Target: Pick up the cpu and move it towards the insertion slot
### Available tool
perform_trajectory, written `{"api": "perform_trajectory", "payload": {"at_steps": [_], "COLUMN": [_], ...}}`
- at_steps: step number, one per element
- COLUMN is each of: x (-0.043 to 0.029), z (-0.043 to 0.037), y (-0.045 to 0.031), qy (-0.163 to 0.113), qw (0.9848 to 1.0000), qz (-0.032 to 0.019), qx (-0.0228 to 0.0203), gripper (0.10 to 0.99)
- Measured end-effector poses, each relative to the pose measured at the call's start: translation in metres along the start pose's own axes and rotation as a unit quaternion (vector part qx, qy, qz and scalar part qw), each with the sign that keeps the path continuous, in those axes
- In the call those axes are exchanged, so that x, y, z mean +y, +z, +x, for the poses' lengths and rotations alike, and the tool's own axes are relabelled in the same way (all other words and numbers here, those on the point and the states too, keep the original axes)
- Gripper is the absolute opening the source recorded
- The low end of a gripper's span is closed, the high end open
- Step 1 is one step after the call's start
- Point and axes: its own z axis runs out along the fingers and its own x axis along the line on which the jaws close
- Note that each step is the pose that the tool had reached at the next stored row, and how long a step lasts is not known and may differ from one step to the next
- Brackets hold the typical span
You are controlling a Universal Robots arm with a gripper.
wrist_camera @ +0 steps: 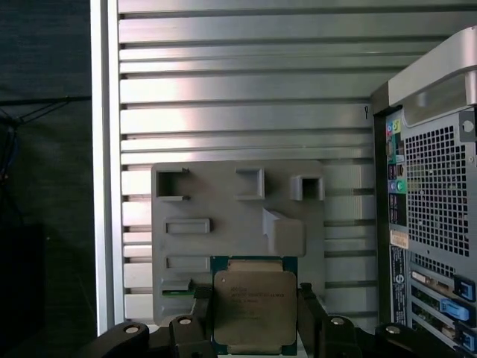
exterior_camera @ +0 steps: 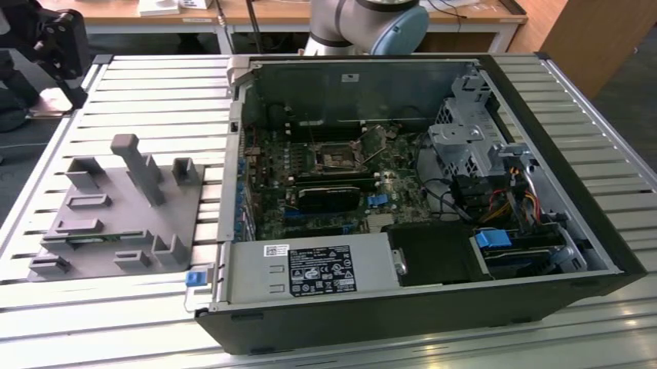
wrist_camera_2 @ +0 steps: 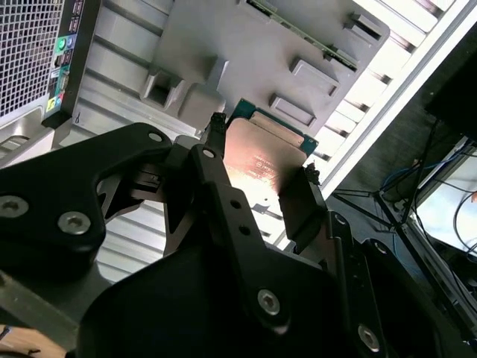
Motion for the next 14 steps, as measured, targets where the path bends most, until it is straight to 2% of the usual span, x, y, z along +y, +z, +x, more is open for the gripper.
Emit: {"api": "perform_trajectory", "payload": {"at_steps": [14], "x": [0.0007], "z": [-0.0133], "y": [0.0000], "qy": [0.000], "qw": [1.0000], "qz": [0.0000], "qx": [0.0000], "gripper": [0.537]}}
